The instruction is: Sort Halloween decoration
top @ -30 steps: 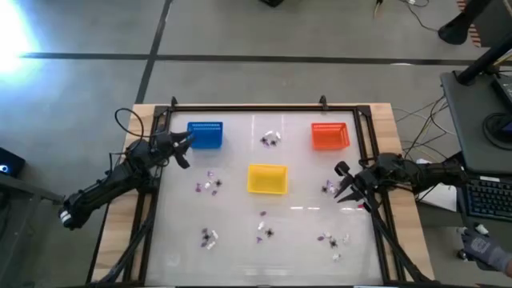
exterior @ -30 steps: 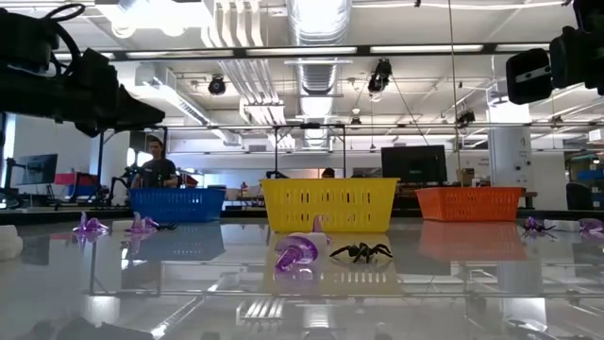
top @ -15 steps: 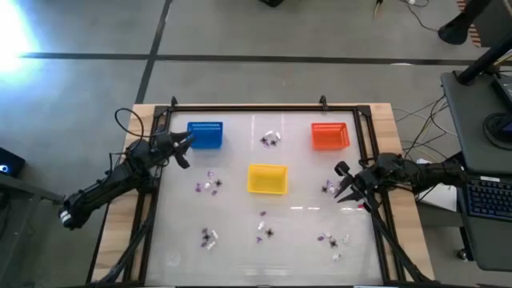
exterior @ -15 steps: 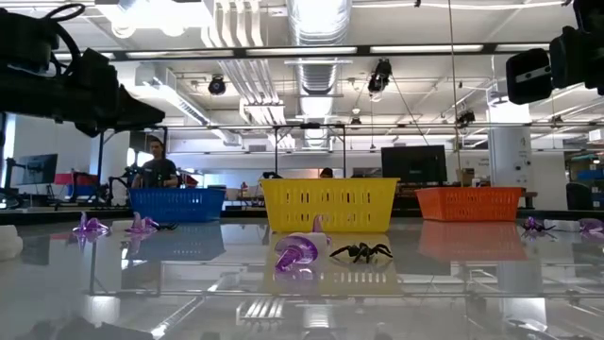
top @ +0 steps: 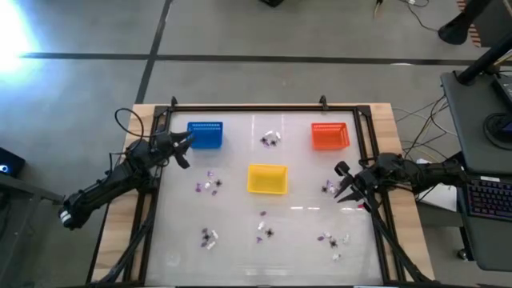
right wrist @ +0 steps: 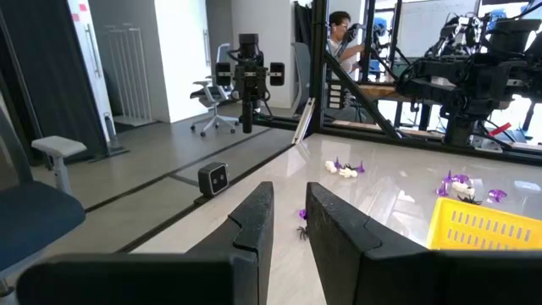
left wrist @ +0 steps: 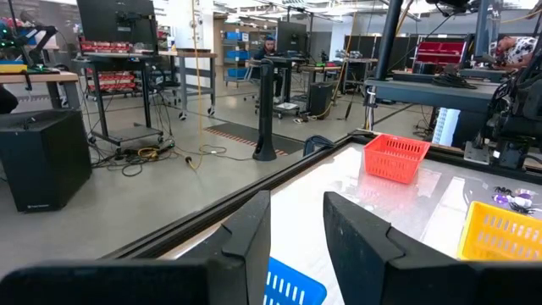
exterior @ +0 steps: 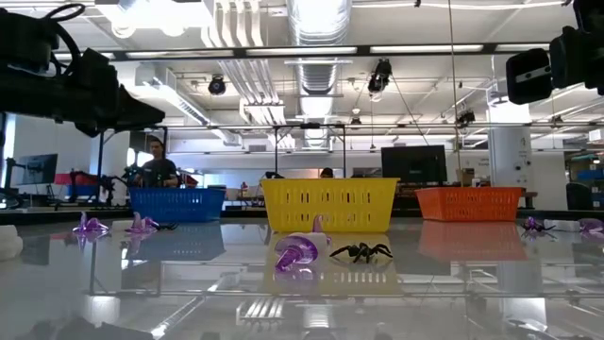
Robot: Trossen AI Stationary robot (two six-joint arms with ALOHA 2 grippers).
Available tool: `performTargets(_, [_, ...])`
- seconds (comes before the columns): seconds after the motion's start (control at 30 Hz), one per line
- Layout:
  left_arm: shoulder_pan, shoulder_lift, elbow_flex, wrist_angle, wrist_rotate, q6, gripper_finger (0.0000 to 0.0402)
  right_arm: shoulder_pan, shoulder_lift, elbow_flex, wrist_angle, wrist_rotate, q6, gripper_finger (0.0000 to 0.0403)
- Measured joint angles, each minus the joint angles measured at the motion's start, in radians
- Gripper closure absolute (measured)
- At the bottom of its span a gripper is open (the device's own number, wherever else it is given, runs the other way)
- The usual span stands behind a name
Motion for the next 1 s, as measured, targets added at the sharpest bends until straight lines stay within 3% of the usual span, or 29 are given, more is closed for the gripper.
performTargets(0.5, [0.0, 0.0, 0.0, 0.0, 0.0, 0.0, 0.0308, 0.0, 0.0, 0.0, 0.002, 0.002, -0.002, 0.0339])
performTargets(0.67, [0.0, 0.0, 0.0, 0.0, 0.0, 0.0, 0.0308, 0.0, 0.0, -0.001, 0.007, 0.074, -0.032, 0.0339])
performTargets(1.0, [0.0, 0.0, 0.0, 0.0, 0.0, 0.0, 0.0308, 0.0, 0.0, -0.003, 0.032, 0.078, -0.018, 0.0339])
